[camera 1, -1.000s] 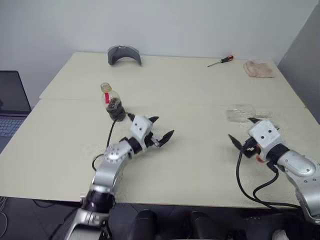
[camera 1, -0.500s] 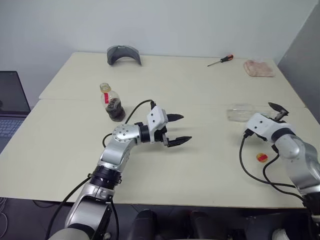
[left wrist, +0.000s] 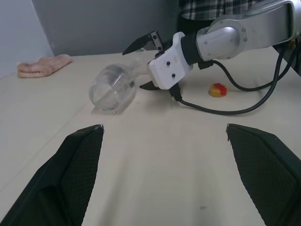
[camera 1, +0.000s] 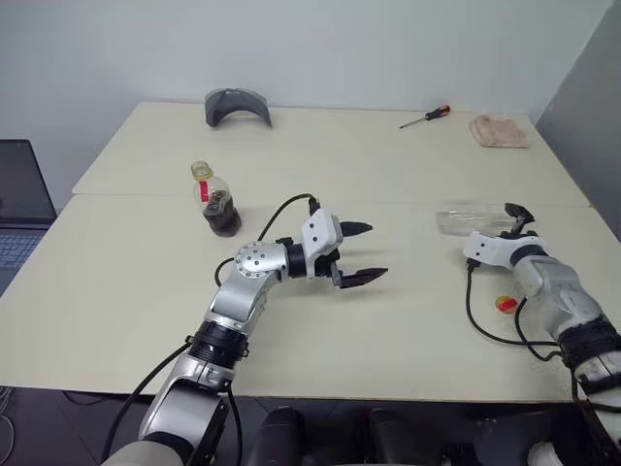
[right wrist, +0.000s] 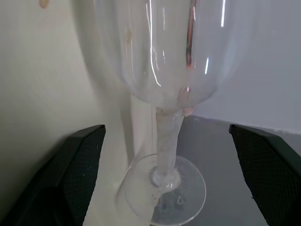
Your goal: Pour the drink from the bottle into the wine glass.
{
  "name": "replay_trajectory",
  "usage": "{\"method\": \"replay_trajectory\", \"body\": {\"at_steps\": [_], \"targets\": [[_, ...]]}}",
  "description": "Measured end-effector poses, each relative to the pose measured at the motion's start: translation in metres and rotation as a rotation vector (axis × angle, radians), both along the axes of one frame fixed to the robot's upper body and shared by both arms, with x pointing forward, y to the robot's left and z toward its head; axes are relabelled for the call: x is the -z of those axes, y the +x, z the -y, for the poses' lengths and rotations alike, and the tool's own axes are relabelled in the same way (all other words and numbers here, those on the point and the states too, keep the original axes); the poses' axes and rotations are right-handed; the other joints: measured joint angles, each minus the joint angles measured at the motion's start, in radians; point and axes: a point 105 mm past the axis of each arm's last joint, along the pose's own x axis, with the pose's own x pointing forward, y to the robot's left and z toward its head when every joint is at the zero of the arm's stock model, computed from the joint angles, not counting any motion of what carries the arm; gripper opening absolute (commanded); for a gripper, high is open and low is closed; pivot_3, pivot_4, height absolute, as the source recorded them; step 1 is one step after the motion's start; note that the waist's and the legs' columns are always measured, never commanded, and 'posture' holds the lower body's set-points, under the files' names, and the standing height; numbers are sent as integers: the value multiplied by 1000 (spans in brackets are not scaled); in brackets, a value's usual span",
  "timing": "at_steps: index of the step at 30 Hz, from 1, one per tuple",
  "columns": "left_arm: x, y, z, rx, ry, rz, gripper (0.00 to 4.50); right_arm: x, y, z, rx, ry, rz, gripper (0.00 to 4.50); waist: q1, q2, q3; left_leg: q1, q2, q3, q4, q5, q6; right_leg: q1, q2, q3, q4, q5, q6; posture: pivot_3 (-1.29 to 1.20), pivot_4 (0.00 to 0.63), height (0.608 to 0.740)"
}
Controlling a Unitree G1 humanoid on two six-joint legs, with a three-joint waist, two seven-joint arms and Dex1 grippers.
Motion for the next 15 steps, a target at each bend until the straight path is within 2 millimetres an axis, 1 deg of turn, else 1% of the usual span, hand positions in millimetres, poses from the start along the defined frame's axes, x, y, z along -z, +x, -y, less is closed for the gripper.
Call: {"method": "replay_trajectory", "body": {"at_steps": [7, 8, 9, 11, 13, 15], "targets": [[-2, 1, 2, -9, -4, 9, 4467, -3, 21, 0, 19, -52, 14, 4500, -13, 0, 0, 0, 0, 0, 0, 1, -1, 0, 0, 0, 0, 0, 0, 0, 150, 740], [-2, 2, 2, -12, -3, 9, 4500, -3, 23, 1, 28, -61, 14, 4112, -14, 0, 0, 0, 0, 0, 0, 1, -1, 0, 0, 0, 0, 0, 0, 0, 150, 740], [-2, 2, 2, -13, -3, 10, 4500, -3, 24, 2, 39, -65, 8, 3868, -15, 0, 0, 0, 0, 0, 0, 1, -1, 0, 0, 0, 0, 0, 0, 0, 150, 740], [-2, 2, 2, -15, -1, 11, 4500, -2, 25, 5, 53, -65, 7, 3225, -15, 0, 0, 0, 0, 0, 0, 1, -1, 0, 0, 0, 0, 0, 0, 0, 150, 740], [-2, 2, 1, -17, 0, 11, 4500, -3, 26, 6, 54, -67, 8, 2447, -15, 0, 0, 0, 0, 0, 0, 1, -1, 0, -1, 0, 0, 0, 0, 0, 150, 740], [-2, 3, 1, -21, 0, 12, 4500, -3, 26, 5, 49, -67, 18, 1767, -15, 0, 0, 0, 0, 0, 0, 1, -1, 0, -1, 0, 0, 0, 0, 0, 150, 740]]}}
